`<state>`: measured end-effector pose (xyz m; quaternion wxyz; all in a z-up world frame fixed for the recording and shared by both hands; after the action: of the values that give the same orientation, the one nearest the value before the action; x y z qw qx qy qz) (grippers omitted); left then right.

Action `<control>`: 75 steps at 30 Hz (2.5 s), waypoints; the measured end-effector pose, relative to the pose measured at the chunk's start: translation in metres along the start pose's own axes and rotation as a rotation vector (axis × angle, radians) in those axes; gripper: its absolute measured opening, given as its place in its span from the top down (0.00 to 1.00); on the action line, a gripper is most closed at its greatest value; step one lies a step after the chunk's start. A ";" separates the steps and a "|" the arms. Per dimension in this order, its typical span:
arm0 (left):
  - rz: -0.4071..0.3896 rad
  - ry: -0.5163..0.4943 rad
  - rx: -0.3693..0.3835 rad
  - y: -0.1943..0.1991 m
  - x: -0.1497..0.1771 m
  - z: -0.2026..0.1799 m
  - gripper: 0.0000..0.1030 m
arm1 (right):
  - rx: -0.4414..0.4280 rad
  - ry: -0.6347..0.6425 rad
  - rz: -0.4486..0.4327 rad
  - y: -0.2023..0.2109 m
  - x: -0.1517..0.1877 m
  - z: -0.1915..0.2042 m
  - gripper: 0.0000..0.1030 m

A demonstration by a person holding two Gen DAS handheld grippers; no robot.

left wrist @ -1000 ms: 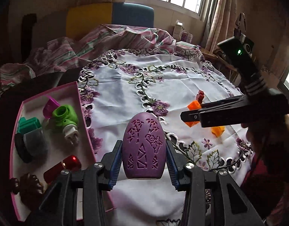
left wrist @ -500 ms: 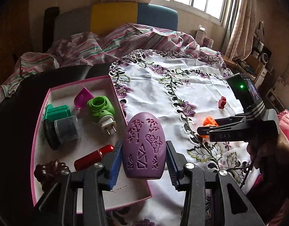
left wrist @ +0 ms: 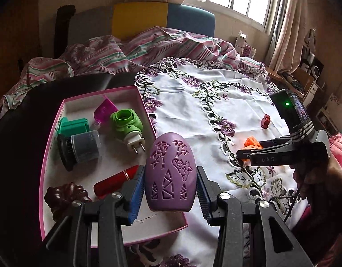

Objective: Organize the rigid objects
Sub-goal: 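Lower the purple egg into the tray with the left gripper while the right gripper holds the orange cubes, then open the left gripper to release the purple egg in the tray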

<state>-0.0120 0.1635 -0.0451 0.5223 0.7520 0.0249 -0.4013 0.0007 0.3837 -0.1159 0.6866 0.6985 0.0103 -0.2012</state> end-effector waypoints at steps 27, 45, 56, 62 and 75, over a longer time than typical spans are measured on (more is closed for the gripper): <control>0.069 0.230 0.043 -0.005 0.027 0.086 0.57 | 0.007 0.006 0.006 0.004 0.005 0.001 0.42; -0.001 0.176 -0.054 0.006 0.015 0.086 0.43 | 0.008 0.007 0.006 0.004 0.005 -0.002 0.42; -0.026 0.157 -0.158 0.024 0.014 0.084 0.41 | 0.034 0.029 -0.007 0.007 0.006 -0.001 0.42; -0.050 0.126 -0.169 0.030 0.014 0.079 0.38 | 0.025 0.035 -0.032 0.011 0.003 0.002 0.42; -0.062 0.127 -0.154 0.036 0.012 0.075 0.37 | -0.034 0.044 -0.099 0.028 0.000 0.007 0.42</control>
<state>-0.0309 0.0825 -0.0352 0.5631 0.7325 0.1118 -0.3659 0.0069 0.3753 -0.0888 0.6872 0.6896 0.0635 -0.2195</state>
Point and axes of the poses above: each gripper's, at about its wrist camera, not at the fingertips, and y roughly against the way its jaws point, z to its left, x to its underside, the point moved 3 cm from there along -y, roughly the way its jaws point, and after that the axes turned 3 degrees about z, right-handed, at the moved point
